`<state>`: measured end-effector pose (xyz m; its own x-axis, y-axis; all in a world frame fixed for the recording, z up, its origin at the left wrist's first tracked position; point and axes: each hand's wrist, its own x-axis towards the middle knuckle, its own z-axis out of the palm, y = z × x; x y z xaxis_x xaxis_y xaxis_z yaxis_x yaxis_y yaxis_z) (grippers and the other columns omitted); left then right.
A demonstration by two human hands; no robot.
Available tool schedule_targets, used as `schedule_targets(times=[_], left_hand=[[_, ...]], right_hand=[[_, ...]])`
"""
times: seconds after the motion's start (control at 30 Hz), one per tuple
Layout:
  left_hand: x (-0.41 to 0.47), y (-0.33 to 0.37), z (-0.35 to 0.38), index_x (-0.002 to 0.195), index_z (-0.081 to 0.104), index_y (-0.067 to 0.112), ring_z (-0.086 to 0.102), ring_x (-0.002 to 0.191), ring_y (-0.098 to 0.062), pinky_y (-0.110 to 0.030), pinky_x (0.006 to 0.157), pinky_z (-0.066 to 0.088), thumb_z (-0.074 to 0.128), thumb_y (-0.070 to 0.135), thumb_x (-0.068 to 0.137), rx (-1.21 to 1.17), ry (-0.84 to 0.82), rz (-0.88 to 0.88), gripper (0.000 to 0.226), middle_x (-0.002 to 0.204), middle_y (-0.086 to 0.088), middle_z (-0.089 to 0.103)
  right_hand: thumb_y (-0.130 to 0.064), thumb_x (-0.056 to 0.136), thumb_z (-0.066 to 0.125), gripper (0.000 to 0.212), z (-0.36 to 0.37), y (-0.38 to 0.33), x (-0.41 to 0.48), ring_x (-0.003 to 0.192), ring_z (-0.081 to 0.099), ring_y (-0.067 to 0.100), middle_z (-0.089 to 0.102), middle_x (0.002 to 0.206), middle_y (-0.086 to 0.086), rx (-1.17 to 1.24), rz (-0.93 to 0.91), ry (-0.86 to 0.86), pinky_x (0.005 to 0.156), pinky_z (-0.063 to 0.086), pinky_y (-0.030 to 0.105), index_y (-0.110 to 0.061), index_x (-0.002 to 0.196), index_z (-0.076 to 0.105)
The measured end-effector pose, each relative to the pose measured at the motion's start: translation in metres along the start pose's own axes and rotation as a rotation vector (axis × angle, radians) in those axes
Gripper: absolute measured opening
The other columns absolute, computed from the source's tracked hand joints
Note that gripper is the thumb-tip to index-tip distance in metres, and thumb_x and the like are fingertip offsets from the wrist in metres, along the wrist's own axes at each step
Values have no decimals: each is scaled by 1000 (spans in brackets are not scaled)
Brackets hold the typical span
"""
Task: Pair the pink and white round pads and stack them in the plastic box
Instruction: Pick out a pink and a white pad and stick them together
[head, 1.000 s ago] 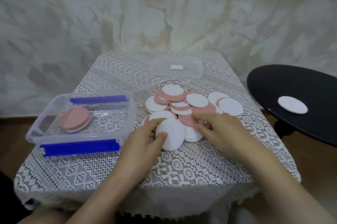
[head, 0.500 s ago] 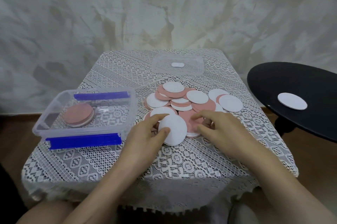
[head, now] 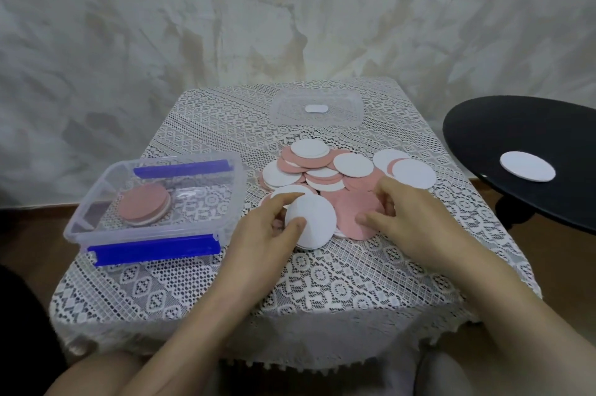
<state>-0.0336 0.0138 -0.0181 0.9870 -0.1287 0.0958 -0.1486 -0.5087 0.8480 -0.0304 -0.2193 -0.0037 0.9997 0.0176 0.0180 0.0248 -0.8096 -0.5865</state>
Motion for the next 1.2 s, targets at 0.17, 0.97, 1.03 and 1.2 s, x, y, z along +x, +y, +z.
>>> schedule_targets(times=[0.17,0.97,1.03,1.2], left_hand=[[-5,2,1,122,62,40,54,60,4,-11,51,36,58,19,96,-32,0,-7,33,75,15,60],[-17,-2,-6,129,56,50,59,71,-9,-30,66,51,61,35,95,170,-31,228,37,79,6,67],[-18,-1,-6,127,57,49,61,75,-7,-27,67,50,59,40,94,210,-18,263,34,84,10,69],[-18,0,-9,117,60,42,61,80,-5,-27,68,48,57,35,97,210,0,315,21,88,17,68]], right_hand=[[-25,102,57,24,-2,8,-8,54,47,8,53,65,-7,287,-87,34,55,35,30,-18,79,52],[-46,99,54,13,24,-23,-25,65,56,4,61,67,-21,100,-299,-75,56,35,18,-36,91,57],[-49,99,52,13,23,-27,-27,66,57,5,62,66,-13,82,-326,-72,56,36,20,-38,94,56],[-48,102,46,16,21,-33,-31,70,56,8,61,70,-13,-2,-386,-32,65,43,28,-37,108,55]])
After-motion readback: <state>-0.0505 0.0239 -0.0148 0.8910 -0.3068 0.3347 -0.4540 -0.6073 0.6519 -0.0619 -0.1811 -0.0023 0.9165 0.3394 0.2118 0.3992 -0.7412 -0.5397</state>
